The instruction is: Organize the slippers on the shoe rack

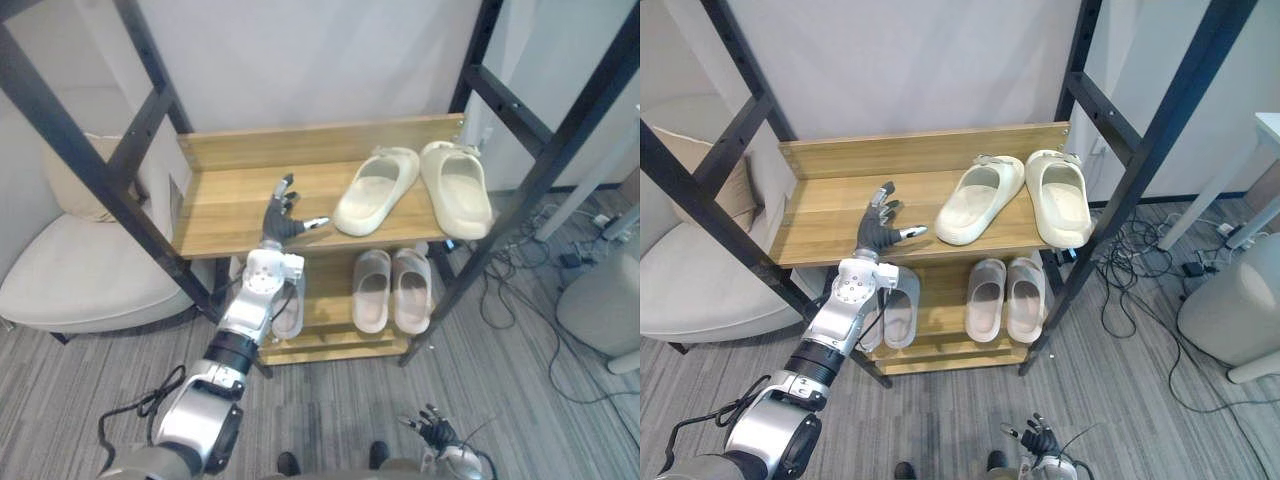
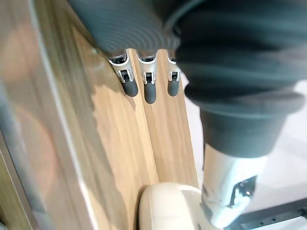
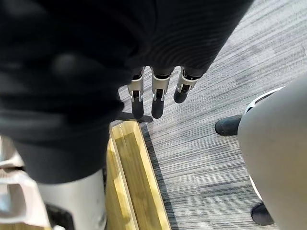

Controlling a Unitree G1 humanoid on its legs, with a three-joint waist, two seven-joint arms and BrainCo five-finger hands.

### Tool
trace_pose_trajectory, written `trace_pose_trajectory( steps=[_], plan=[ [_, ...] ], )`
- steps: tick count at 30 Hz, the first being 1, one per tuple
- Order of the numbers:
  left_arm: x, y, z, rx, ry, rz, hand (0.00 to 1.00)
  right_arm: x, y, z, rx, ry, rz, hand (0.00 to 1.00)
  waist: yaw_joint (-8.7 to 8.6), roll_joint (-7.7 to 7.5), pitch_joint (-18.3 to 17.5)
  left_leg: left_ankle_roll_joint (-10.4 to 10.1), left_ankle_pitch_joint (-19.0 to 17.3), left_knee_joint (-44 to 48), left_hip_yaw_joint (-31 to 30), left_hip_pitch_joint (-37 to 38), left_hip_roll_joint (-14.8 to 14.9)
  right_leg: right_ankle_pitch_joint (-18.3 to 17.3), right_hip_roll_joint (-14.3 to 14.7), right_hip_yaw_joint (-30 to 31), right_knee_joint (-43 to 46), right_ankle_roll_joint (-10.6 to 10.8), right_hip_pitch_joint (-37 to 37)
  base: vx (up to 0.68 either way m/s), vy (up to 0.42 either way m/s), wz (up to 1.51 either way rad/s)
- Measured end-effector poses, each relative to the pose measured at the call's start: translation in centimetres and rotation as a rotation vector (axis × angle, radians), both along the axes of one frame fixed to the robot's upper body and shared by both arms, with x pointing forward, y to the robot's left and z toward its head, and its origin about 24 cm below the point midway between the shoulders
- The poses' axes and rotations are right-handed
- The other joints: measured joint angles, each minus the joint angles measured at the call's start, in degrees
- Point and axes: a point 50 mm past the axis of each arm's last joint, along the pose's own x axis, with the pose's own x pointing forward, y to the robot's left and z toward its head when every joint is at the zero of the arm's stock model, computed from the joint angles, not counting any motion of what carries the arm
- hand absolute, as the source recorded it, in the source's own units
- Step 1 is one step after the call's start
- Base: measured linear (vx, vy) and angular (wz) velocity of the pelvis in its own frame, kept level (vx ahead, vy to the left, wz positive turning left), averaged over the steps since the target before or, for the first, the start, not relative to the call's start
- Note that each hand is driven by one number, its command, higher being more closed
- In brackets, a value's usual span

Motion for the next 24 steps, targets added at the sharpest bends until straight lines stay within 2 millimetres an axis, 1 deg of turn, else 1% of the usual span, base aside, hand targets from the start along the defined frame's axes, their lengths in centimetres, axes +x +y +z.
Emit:
trace_pose_trajectory(
  steps=[1,2,5,10,12,19,24],
  plan=[
    [-0.1,-0.4,0.0,-0.004,0.002,-0.018,0.0,0.0,0.1,0.0,0.0,0.0,0.003,0.0,0.0,-0.01,0.0,0.0,0.0,0.0,-0.01,0.02,-0.05,0.0,-0.05,-0.04,0.0,0.01,0.14,0.0,0.012,0.09],
    [-0.5,-1.7,-0.1,-0.012,0.007,-0.072,0.0,0.1,0.2,0.0,0.001,0.001,0.014,0.0,0.0,-0.13,-0.02,0.01,0.0,-0.01,-0.01,0.14,-0.18,0.0,-0.16,-0.14,-0.02,0.05,0.6,0.0,0.01,0.04],
    [-1.3,-4.4,-0.4,-0.044,0.029,-0.175,0.0,0.5,0.5,0.0,0.008,-0.002,0.018,0.0,-0.01,-0.73,-0.35,0.02,0.0,-0.01,0.02,0.38,-0.2,0.04,-0.21,-0.08,-0.02,0.12,0.74,-0.02,0.001,-0.03],
    [-2.3,-7.1,-0.7,-0.074,0.06,-0.275,0.0,0.7,0.8,0.1,0.017,-0.009,0.018,0.0,-0.23,-1.1,-0.54,0.02,0.0,-0.02,0.43,0.82,-0.05,0.05,-0.11,0.25,-0.03,0.12,0.72,-0.04,-0.006,-0.05],
    [-2.6,-7.8,-0.8,-0.082,0.068,-0.299,0.0,0.8,0.8,0.1,0.017,-0.01,0.017,0.0,-0.25,-1.11,-0.54,0.01,-0.01,-0.02,0.68,0.94,0.06,0.04,-0.05,0.25,-0.04,0.11,0.69,-0.04,-0.006,-0.01],
    [-2.7,-8.5,-0.8,-0.086,0.074,-0.31,0.0,0.8,1.1,0.1,0.028,-0.012,0.005,0.0,-0.26,-1.34,-0.58,-0.04,-0.04,-0.01,1.28,1.07,0.17,0.06,0.0,0.51,-0.03,0.12,0.7,0.0,-0.001,-0.01],
    [-2.5,-8.8,-0.8,-0.065,0.079,-0.316,0.0,0.9,0.8,0.2,0.027,-0.016,-0.029,0.0,-0.08,-1.52,-0.65,-0.05,-0.05,-0.01,1.76,1.2,0.22,0.27,0.01,1.01,-0.03,0.21,0.75,-0.02,-0.004,-0.05]
  ],
)
